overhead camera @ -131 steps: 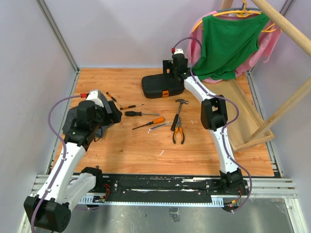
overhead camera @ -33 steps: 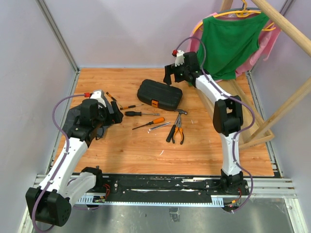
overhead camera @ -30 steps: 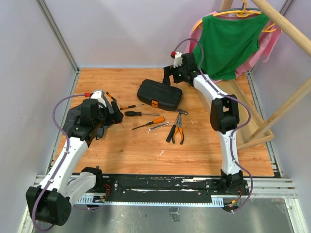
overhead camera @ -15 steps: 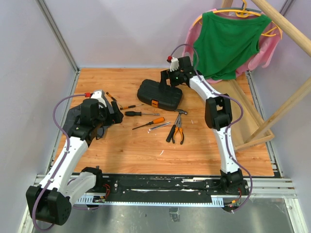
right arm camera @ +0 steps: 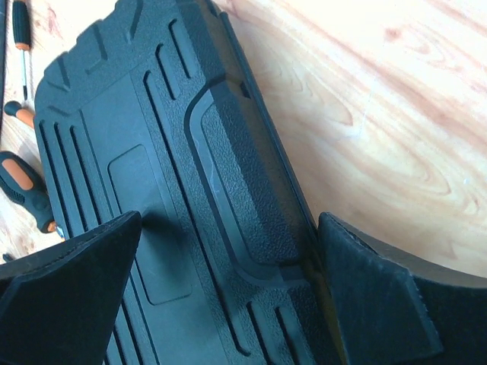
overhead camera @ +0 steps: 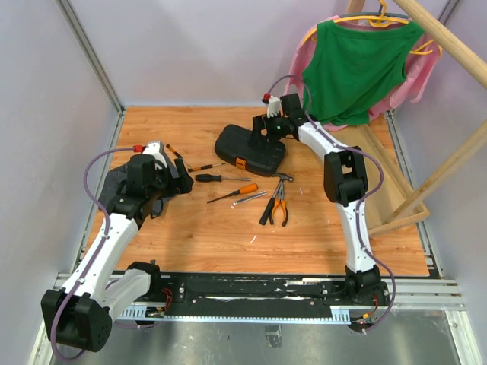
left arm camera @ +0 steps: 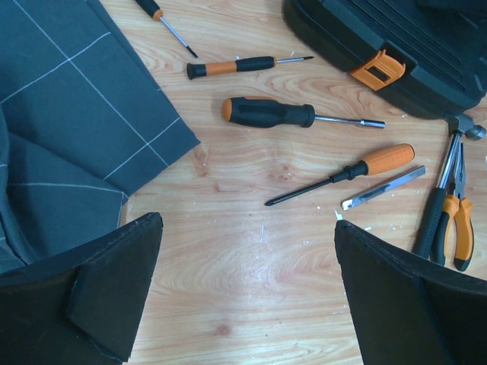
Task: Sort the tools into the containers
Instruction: Move the storage box to the center of the board.
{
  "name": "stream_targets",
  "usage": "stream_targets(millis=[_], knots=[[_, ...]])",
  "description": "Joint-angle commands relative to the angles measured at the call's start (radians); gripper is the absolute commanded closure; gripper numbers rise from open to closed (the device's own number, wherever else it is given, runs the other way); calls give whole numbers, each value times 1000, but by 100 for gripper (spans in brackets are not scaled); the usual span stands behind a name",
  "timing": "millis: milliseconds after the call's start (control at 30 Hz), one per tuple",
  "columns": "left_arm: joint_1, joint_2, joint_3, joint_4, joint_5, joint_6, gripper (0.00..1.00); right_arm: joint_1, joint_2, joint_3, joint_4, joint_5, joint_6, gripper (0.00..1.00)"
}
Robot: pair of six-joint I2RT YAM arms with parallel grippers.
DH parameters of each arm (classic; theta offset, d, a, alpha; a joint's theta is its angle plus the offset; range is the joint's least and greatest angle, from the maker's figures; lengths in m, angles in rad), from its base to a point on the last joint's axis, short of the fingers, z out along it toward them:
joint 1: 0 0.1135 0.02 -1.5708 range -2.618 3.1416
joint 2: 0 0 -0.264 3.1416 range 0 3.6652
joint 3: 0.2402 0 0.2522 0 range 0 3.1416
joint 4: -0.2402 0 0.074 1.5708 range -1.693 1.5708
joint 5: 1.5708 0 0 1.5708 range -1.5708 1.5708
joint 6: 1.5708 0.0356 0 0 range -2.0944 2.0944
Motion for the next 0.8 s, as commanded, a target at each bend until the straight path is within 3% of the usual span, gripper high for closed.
stream_targets(millis=[0, 200, 500, 767], knots=[[11, -1, 3, 7, -4, 15, 1, 5, -85, -118, -49, 53, -17, 0], [12, 0, 3, 6, -7, 14, 1, 5, -216, -317, 9, 140, 42, 2], [11, 0, 2, 5, -16, 9, 1, 12, -333, -543, 134, 54, 158, 8], [13, -14, 7, 2, -44, -6, 1, 62, -471, -695, 166, 84, 206, 11]])
